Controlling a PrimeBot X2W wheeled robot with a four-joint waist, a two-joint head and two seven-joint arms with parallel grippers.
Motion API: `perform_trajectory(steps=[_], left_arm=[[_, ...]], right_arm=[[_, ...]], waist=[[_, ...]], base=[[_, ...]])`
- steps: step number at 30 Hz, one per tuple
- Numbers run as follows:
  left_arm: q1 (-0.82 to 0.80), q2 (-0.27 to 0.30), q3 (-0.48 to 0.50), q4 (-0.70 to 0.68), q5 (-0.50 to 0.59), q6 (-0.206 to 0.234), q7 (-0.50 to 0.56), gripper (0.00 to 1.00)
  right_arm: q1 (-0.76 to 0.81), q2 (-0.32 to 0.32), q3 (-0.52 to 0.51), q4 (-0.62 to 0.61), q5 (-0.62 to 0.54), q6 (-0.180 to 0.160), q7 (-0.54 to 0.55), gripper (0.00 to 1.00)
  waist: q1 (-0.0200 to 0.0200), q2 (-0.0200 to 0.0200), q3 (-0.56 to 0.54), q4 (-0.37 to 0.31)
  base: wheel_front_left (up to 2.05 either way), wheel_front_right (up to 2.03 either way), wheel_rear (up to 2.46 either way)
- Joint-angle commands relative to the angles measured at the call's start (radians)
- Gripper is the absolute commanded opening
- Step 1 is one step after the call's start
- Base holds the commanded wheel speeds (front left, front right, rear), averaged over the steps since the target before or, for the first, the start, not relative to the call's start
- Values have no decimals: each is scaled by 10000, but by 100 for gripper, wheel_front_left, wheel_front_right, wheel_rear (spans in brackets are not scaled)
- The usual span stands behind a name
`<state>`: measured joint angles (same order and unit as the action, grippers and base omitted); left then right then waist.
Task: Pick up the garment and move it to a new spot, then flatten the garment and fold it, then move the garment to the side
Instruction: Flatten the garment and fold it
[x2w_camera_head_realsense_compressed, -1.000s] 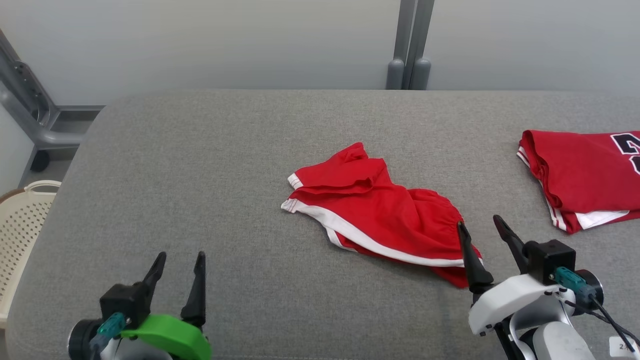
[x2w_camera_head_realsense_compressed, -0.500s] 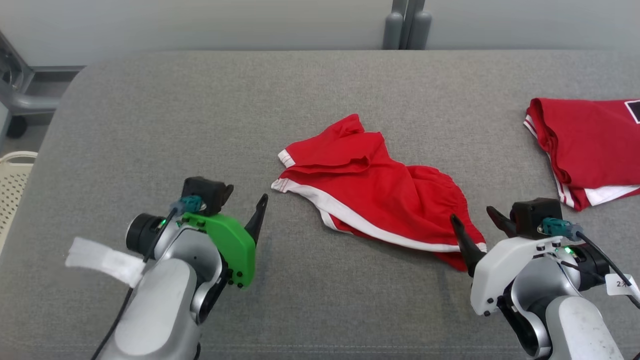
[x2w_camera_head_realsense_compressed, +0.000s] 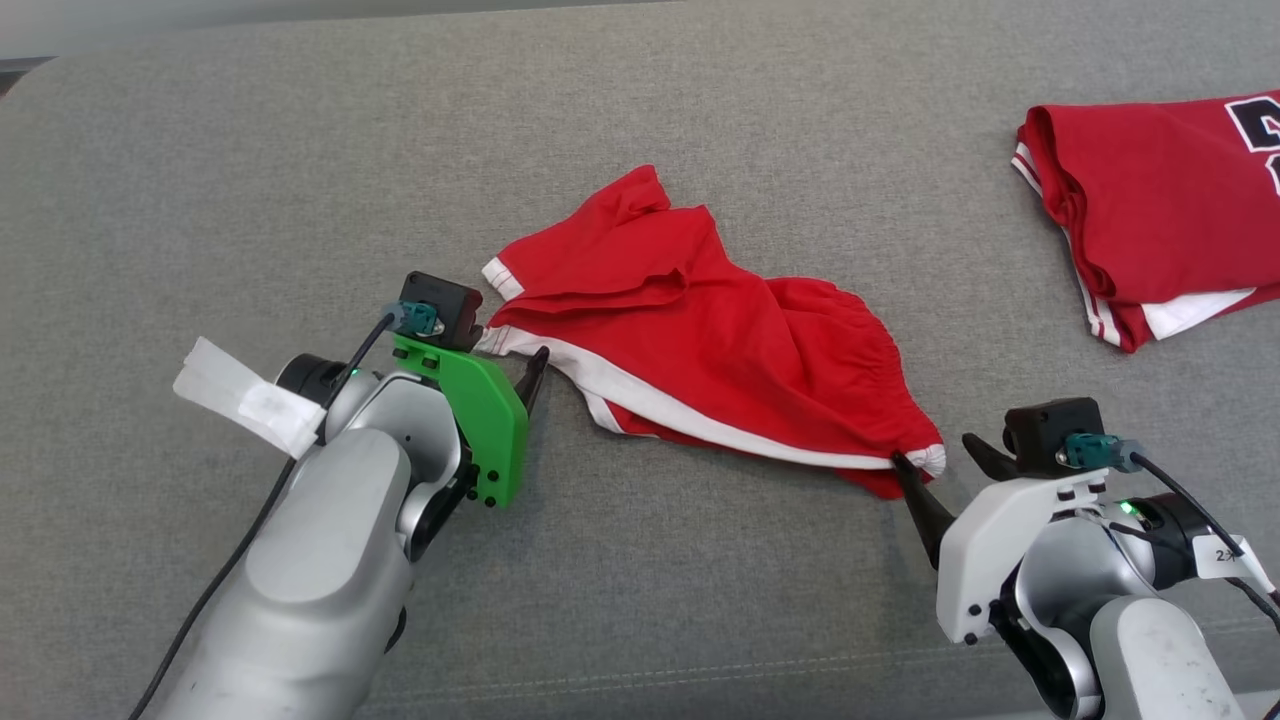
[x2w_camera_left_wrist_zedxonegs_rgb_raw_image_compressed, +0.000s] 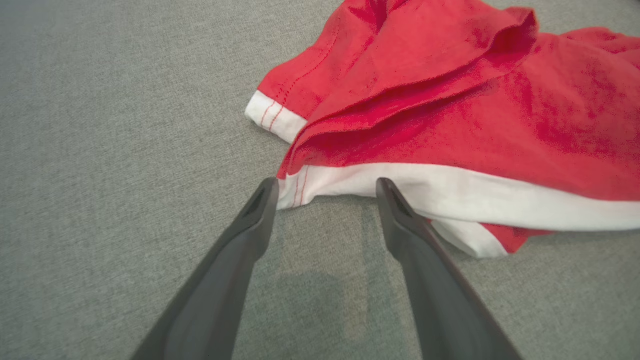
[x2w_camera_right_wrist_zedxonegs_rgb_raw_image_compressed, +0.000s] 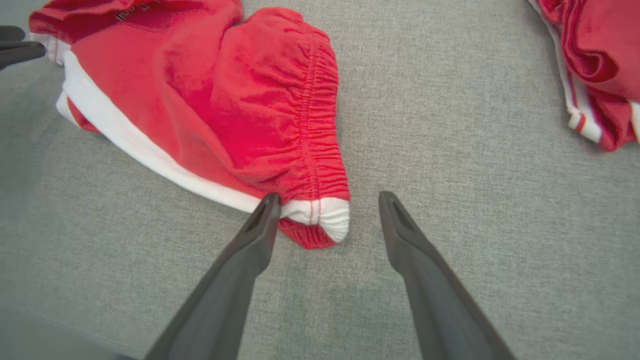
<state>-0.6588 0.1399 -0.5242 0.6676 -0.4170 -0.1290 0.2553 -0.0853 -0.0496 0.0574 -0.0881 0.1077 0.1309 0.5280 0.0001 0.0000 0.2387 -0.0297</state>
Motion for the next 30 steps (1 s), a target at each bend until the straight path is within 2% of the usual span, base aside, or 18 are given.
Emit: perform_trajectory(steps=[1,11,13,15,16,17,18,20,21,24,30], left_arm=[[-241,76,-88,97,-90,-21,22,100],[-871,251,-289,861,-440,-22,144,100],[-879,261,-429,897,-544,-22,211,90],[-875,279,-548,882,-647,-21,276,84],[-861,293,-632,870,-695,-21,299,75],[-861,314,-694,848,-745,-21,304,69],[-857,323,-740,830,-817,-21,315,51],[-864,346,-825,811,-932,-21,340,30],[-876,382,-823,822,-977,-22,322,0],[-939,427,-879,882,-1119,-22,257,0],[-1022,410,-915,963,-1195,-22,101,0]], right_arm=[[68,-22,-51,-114,10,-5,56,100],[97,-21,71,-260,65,-5,199,100],[99,-19,110,-290,60,-5,227,100],[136,-19,126,-317,18,-5,286,100],[167,-21,118,-345,5,-5,308,100],[199,-21,103,-372,0,-5,341,97],[219,-21,83,-402,3,-5,365,95],[233,-40,46,-436,3,-5,430,69],[215,-50,33,-452,2,-5,450,56],[135,-112,114,-452,29,-5,482,0],[83,-189,147,-411,92,-5,468,0]], waist=[[-1,0,159,-187],[-1,0,321,-286],[-1,0,353,-257],[-1,0,375,-214],[-1,0,378,-194],[-1,0,377,-175],[-1,0,372,-159],[-1,0,368,-133],[-1,0,371,-125],[-1,0,397,-105],[-1,0,421,-64]], base=[[0,0,0],[0,0,0],[0,0,0],[0,0,0],[0,0,0],[0,0,0],[0,0,0],[0,0,0],[0,0,0],[0,0,0],[0,0,0]])
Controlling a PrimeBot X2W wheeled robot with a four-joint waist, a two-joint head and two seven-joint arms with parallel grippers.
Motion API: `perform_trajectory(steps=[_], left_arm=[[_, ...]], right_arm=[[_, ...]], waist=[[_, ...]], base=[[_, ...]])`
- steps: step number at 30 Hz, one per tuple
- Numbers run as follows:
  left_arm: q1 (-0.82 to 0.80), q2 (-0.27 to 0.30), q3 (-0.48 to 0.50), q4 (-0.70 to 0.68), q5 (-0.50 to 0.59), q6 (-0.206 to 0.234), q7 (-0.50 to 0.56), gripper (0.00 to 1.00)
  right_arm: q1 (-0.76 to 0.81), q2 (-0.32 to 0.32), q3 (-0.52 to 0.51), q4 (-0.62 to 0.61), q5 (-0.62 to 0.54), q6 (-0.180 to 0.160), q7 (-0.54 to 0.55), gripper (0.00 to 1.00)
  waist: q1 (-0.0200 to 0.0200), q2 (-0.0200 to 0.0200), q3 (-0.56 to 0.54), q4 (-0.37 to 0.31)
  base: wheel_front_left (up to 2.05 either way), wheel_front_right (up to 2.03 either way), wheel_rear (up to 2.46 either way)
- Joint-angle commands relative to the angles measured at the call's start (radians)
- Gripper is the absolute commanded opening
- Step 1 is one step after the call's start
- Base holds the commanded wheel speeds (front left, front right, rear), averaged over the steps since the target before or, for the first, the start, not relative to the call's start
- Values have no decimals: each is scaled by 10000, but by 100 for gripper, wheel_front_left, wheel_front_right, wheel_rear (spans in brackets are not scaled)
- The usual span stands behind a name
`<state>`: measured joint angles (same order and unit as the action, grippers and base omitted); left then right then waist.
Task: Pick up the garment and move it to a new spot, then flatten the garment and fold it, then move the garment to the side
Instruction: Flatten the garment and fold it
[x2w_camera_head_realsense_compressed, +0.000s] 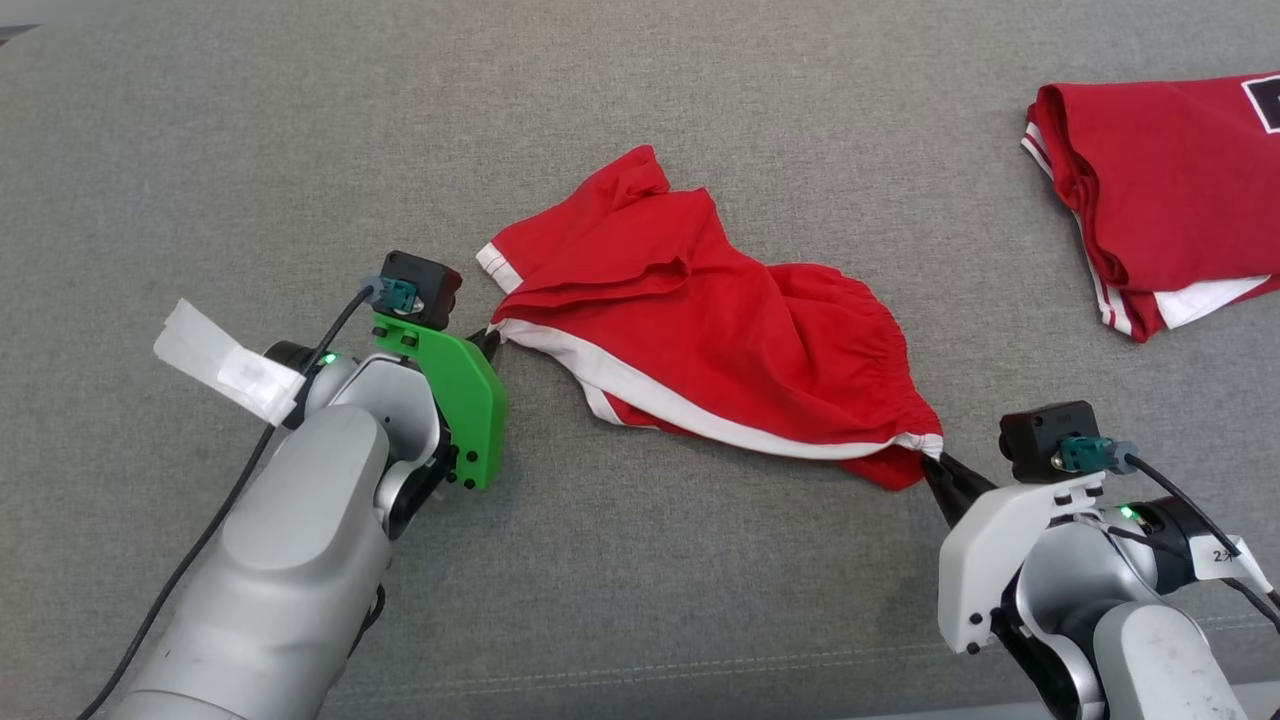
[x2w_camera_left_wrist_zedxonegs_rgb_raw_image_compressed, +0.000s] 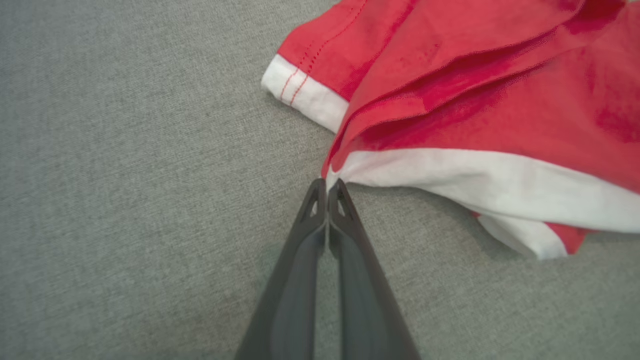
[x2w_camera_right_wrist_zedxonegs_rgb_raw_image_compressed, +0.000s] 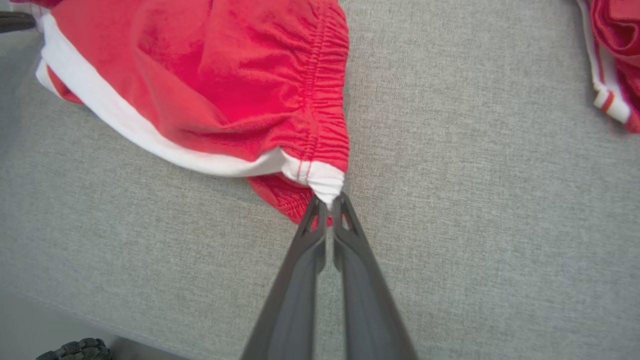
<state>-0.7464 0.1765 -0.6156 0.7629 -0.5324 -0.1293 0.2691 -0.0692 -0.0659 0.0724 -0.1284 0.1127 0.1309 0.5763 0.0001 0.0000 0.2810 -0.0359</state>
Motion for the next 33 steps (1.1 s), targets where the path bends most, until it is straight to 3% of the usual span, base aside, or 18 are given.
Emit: perform_trajectory(steps=[1,12,17,23,28,33], left_arm=[[-155,35,-10,34,-63,-18,-57,0],[-323,-135,801,-844,-1211,-12,-849,0],[-645,-82,1358,-1549,-1897,11,-641,0],[-1644,183,2563,-2339,-2884,479,-201,0],[-3085,633,3289,-2864,-3320,1145,685,0],[-4798,933,4114,-3366,-3701,2074,1227,0]], right_arm=[[-87,-28,-20,5,43,-5,-30,0],[-585,-127,-192,-471,835,-5,-749,0],[-1538,-646,-98,-679,1708,-3,-652,0],[-3952,-1458,714,-99,2904,-3,-508,0],[-6342,-1641,1367,996,3863,-6,-448,0],[-8985,-1392,1292,2578,3804,-3,-1092,0]], waist=[[-1,0,-2,6],[-1,0,-143,78],[-1,0,40,-39],[-1,0,777,-464],[-1,0,1638,-752],[-1,0,2728,-951]], base=[[0,0,0],[0,0,0],[0,0,0],[0,0,0],[0,0,0],[0,0,0]])
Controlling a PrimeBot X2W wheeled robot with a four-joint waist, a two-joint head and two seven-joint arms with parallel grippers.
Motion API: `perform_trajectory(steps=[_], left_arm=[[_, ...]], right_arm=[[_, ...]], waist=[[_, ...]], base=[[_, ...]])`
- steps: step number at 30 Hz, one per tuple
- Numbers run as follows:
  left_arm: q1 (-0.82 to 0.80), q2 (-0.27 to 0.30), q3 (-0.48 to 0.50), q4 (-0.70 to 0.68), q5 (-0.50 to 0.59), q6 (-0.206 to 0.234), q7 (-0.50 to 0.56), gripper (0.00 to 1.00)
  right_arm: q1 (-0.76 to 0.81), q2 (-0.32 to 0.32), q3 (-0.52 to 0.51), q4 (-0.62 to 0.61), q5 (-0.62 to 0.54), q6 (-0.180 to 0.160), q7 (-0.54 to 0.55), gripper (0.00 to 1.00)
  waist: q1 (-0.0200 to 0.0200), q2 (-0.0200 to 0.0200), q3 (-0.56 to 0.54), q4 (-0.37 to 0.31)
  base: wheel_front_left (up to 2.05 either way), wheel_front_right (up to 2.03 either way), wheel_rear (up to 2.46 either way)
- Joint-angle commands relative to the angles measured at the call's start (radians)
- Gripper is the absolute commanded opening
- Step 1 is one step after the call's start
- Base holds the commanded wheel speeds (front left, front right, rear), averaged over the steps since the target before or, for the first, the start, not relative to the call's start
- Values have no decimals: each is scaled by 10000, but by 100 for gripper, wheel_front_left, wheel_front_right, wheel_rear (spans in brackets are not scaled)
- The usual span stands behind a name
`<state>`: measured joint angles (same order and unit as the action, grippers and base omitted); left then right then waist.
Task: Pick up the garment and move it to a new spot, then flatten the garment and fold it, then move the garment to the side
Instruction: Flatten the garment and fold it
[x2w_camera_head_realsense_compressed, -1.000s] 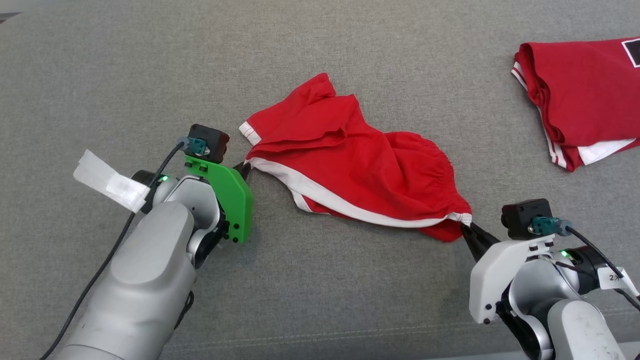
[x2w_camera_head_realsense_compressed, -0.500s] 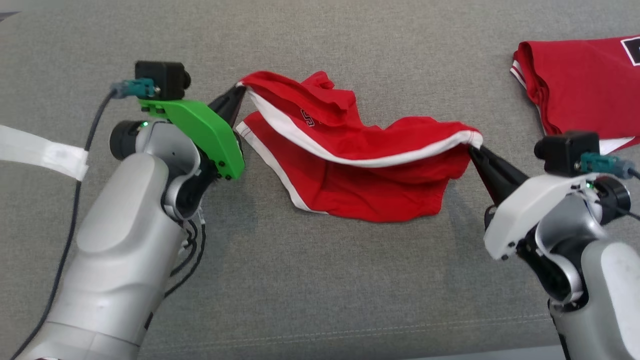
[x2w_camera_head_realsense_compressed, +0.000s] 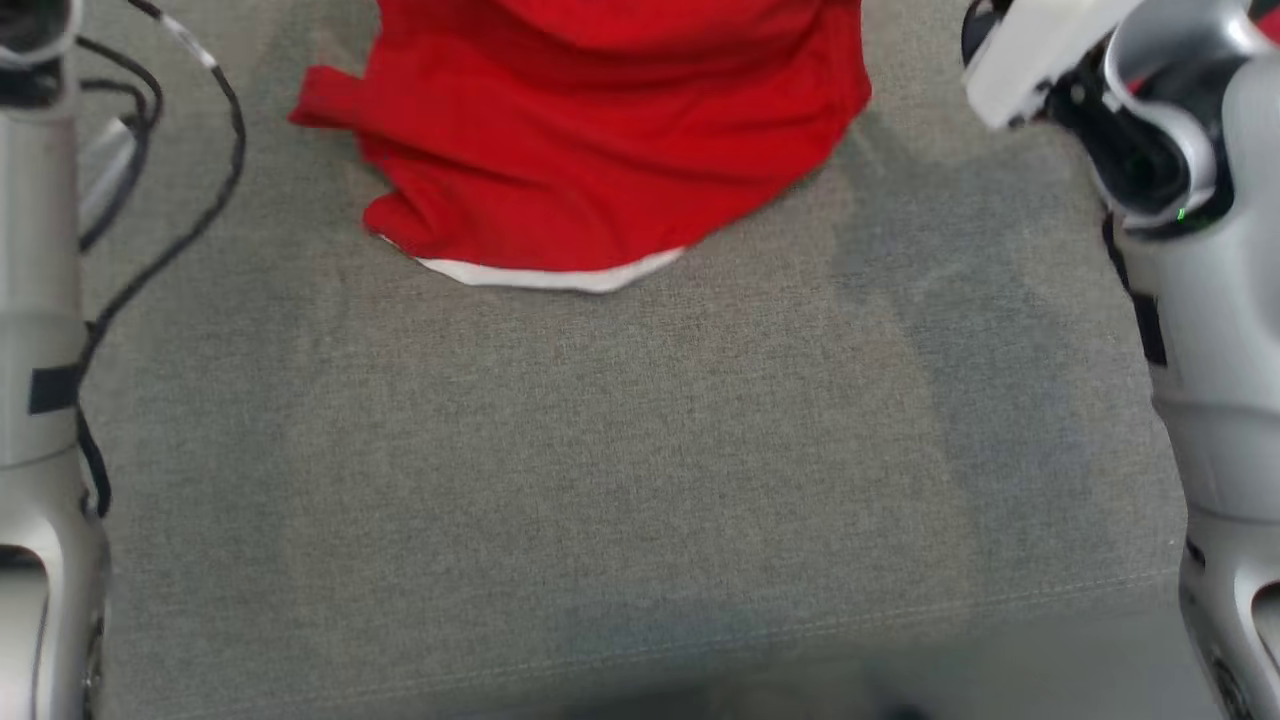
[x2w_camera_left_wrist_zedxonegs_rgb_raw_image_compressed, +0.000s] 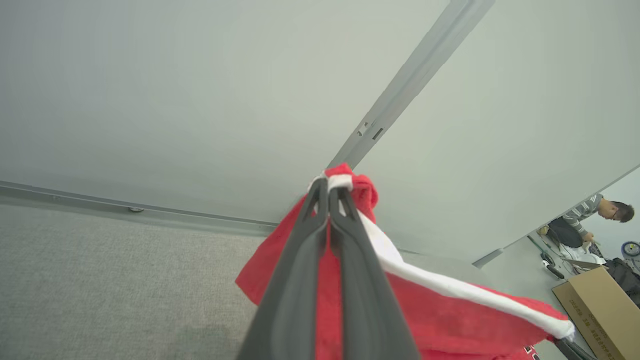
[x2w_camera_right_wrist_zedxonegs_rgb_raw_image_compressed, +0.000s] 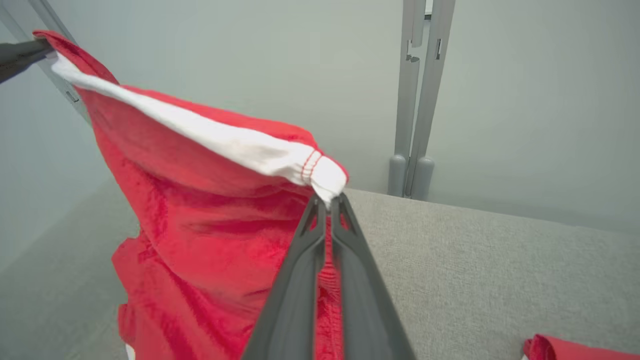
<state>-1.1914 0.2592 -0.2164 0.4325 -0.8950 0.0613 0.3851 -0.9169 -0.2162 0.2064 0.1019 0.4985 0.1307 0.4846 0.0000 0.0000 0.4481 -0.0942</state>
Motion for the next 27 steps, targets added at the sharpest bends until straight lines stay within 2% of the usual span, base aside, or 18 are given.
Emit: perform_trajectory(steps=[1,5,10,14,18,21,27], left_arm=[[-647,176,269,-139,-113,340,67,0],[-1793,245,887,-239,-218,964,-116,0],[-2923,153,1541,-292,-417,1201,-809,0],[-3463,149,1842,-306,-370,1017,-1518,0],[-3875,43,2275,-351,-607,578,-2409,0],[-3627,34,2559,-337,-743,223,-2961,0],[-1820,-362,2602,100,-1015,-274,-3269,0]], right_arm=[[-1028,180,-122,652,-161,-1,-373,0],[-3101,455,-361,2116,-848,-3,-1328,0],[-5306,702,-935,3438,-1895,-10,-2843,0],[-6285,820,-1385,3937,-2438,-14,-3898,0],[-7257,885,-1794,4241,-2949,-23,-5268,0],[-7518,848,-1538,4350,-2980,-24,-5834,0],[-6366,271,162,4602,-2577,-20,-5449,0]], waist=[[0,0,1272,-403],[0,0,2066,-501],[0,0,2718,-456],[0,0,2911,-375],[0,0,3031,-218],[0,0,3070,-96],[0,0,2973,291]], base=[[0,0,0],[0,0,0],[0,0,0],[0,0,0],[0,0,0],[0,0,0],[0,0,0]])
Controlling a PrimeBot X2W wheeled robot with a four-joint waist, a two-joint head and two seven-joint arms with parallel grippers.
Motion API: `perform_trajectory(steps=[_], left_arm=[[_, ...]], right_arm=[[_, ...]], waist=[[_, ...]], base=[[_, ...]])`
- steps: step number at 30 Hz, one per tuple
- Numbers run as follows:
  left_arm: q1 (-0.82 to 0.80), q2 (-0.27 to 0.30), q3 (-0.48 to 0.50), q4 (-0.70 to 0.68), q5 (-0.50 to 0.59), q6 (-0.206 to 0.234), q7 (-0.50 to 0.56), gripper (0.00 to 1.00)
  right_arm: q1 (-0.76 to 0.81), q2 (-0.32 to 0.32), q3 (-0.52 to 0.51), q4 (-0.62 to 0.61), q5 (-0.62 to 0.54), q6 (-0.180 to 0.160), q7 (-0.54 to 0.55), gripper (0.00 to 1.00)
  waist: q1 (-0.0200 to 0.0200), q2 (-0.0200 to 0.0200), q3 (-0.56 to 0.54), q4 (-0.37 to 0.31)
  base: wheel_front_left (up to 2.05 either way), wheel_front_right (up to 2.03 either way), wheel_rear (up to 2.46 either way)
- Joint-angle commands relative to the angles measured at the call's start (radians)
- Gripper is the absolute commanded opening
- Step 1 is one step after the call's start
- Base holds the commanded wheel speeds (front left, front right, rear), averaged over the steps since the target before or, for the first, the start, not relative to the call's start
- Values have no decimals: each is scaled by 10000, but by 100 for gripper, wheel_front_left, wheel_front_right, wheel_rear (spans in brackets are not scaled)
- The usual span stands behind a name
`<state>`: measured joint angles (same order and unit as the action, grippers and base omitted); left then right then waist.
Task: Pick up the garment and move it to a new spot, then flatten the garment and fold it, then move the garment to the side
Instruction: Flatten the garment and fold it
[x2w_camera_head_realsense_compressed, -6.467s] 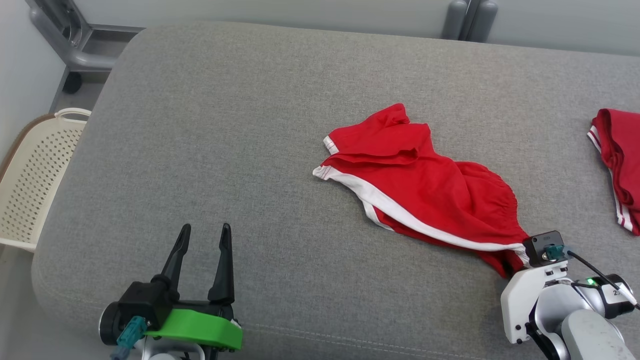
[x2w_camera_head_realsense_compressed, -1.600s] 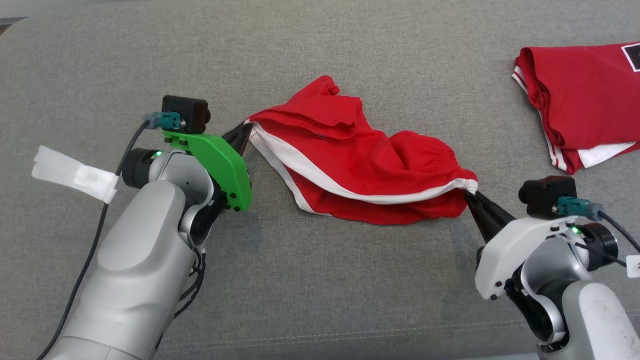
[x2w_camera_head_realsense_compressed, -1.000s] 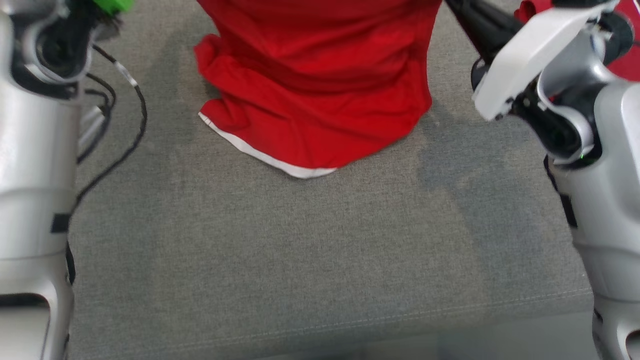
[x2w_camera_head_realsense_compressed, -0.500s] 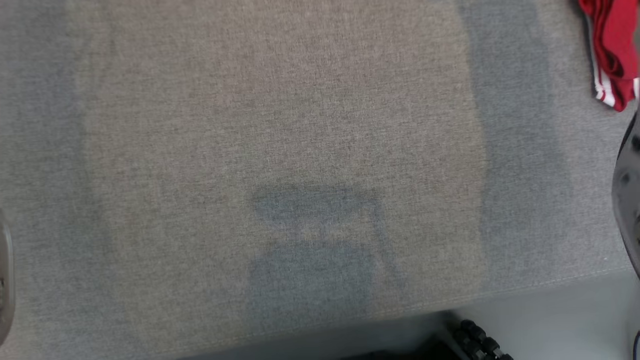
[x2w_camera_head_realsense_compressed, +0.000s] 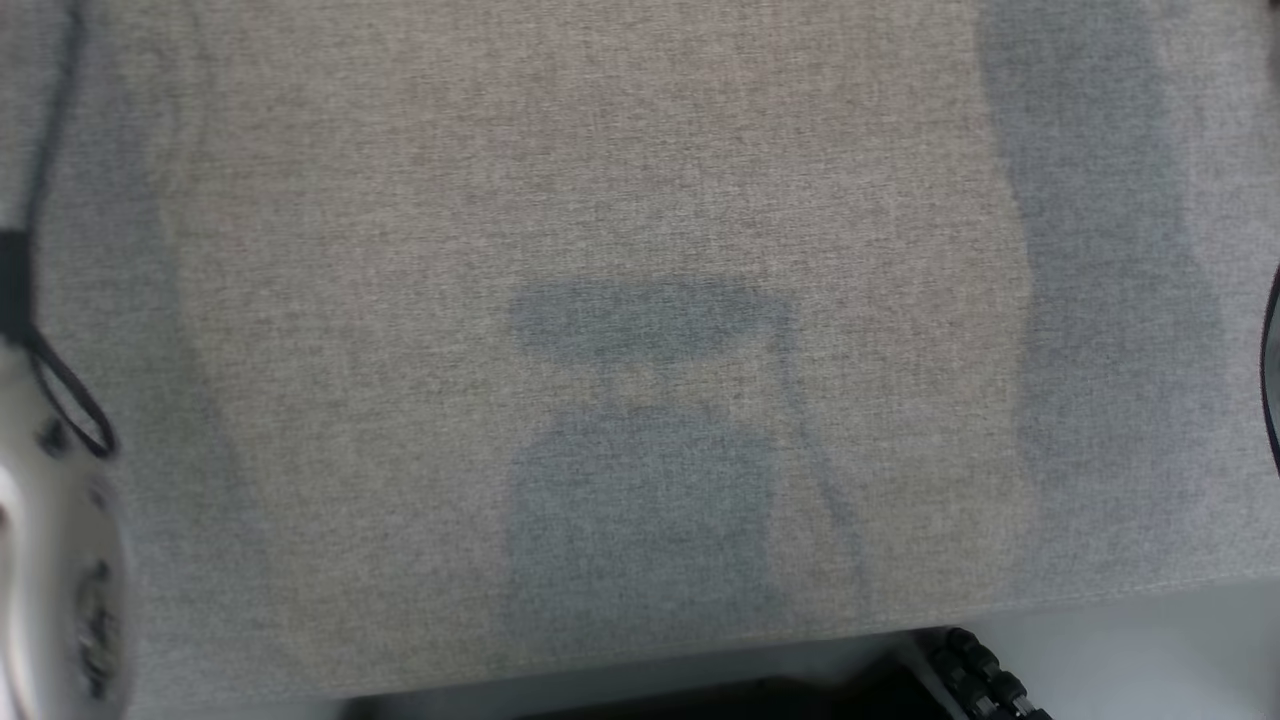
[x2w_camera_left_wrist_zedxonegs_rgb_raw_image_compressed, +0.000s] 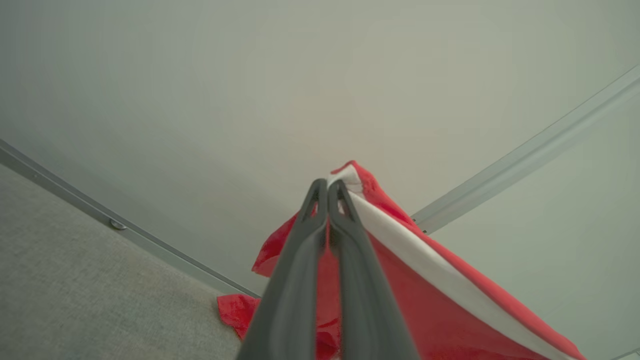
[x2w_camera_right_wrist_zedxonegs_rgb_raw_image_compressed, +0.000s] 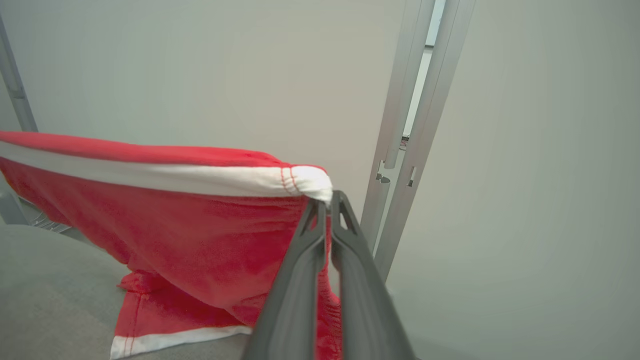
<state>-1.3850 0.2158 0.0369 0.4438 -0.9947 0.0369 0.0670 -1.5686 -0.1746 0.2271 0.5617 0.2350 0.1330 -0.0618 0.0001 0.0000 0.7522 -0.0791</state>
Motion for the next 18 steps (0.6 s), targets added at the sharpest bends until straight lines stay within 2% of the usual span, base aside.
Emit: perform_trajectory(steps=[1,5,9,14,18], left_arm=[[559,-72,82,61,-137,-63,-82,0],[2399,-634,111,-41,-604,-301,14,0],[4433,-1041,148,-409,-1086,-468,137,0],[6665,-1361,-17,-785,-1569,-181,586,0],[7860,-1502,-118,-1007,-1968,42,770,0]], right_arm=[[439,-293,284,-89,240,-41,151,0],[1871,-1181,1346,-924,1260,-35,989,0],[3620,-2303,1917,-2277,2417,-35,2251,0],[5807,-3590,1994,-4096,3327,-35,3945,0],[7222,-3952,1490,-5119,3641,-37,4801,0]], waist=[[-1,0,-134,198],[-1,0,-514,465],[-1,0,-1163,682],[-1,0,-1916,860],[-1,0,-2456,944]], base=[[0,0,0],[0,0,0],[0,0,0],[0,0,0],[0,0,0]])
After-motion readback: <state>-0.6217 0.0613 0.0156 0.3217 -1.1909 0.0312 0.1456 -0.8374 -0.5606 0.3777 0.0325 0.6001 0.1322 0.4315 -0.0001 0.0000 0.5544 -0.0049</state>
